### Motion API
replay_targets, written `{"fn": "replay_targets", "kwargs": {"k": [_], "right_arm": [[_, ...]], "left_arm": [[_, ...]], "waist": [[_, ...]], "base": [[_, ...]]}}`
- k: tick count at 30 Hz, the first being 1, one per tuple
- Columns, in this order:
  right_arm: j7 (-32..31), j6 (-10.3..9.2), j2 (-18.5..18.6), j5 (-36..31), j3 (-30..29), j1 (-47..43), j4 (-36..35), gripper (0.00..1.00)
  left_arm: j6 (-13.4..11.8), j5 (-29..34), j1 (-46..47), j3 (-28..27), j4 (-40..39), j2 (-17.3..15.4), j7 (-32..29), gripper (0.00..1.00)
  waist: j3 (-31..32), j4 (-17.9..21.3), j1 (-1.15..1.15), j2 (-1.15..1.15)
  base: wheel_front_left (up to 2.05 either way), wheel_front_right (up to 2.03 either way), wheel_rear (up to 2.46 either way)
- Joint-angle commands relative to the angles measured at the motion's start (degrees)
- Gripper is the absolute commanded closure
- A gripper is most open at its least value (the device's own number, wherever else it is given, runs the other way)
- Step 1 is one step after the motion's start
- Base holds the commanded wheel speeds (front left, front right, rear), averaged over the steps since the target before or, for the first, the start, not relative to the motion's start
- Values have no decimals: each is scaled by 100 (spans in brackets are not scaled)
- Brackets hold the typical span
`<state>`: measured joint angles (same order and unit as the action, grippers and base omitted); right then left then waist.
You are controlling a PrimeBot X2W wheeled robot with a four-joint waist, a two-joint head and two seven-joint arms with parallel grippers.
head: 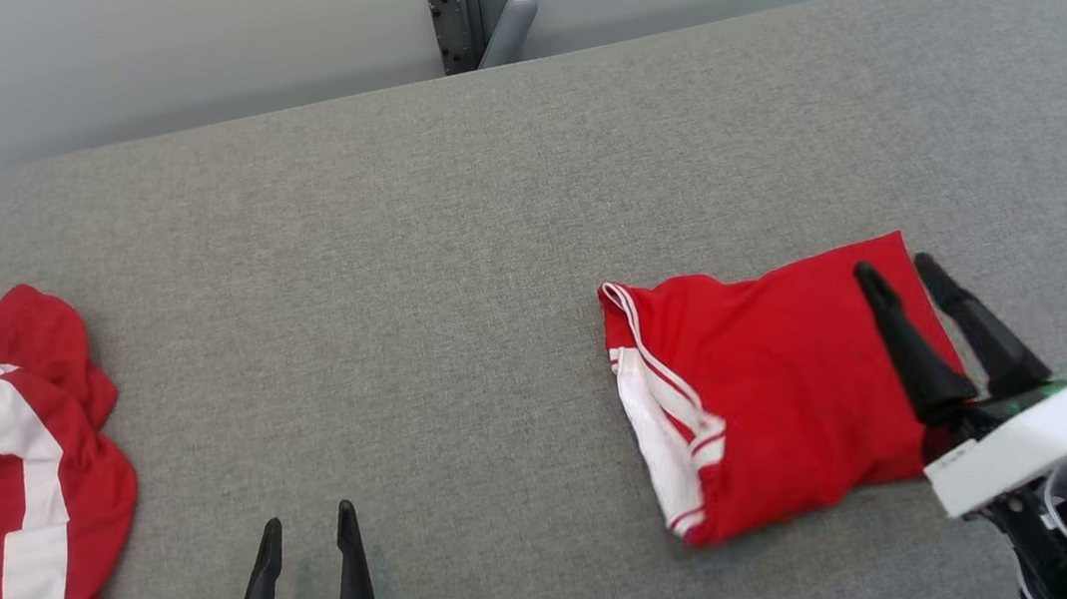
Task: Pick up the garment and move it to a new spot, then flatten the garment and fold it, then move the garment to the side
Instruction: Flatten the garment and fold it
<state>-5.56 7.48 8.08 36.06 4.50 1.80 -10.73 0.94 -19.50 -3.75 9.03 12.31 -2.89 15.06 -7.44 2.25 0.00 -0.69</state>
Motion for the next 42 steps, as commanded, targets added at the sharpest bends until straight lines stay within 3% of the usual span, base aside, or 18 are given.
{"fn": "replay_targets", "kwargs": {"k": [1, 7, 12, 20, 27, 42], "right_arm": [[111, 2, 10, -59, -169, -128, -90, 0], [978, 2, 305, -1048, -895, -648, 128, 0], [1990, 2, 323, -2028, -1210, -1004, 1111, 0], [2077, -2, 190, -2943, -1485, -1203, 1442, 0], [2079, -2, 110, -3305, -1448, -1443, 1475, 0], [2080, -2, 187, -3155, -1219, -1328, 1305, 0]], "left_arm": [[-24, -38, -83, -24, -32, -7, 16, 0], [-48, -91, -106, 62, -52, -7, 16, 0], [14, 3, -158, 73, -151, -8, 16, 0], [44, 467, -345, -257, -177, -7, 16, 0], [193, 565, -568, -517, -282, -8, 16, 0], [247, 388, -395, -620, -247, -7, 16, 0]], "waist": [[23, 40, 0, 69], [99, 83, 0, 69], [219, 53, 0, 69], [494, -41, 0, 69], [779, -228, 0, 69], [788, -517, 0, 69]], "base": [[0, 0, 0], [0, 0, 0], [0, 0, 0], [0, 0, 0], [0, 0, 0], [0, 0, 0]]}}
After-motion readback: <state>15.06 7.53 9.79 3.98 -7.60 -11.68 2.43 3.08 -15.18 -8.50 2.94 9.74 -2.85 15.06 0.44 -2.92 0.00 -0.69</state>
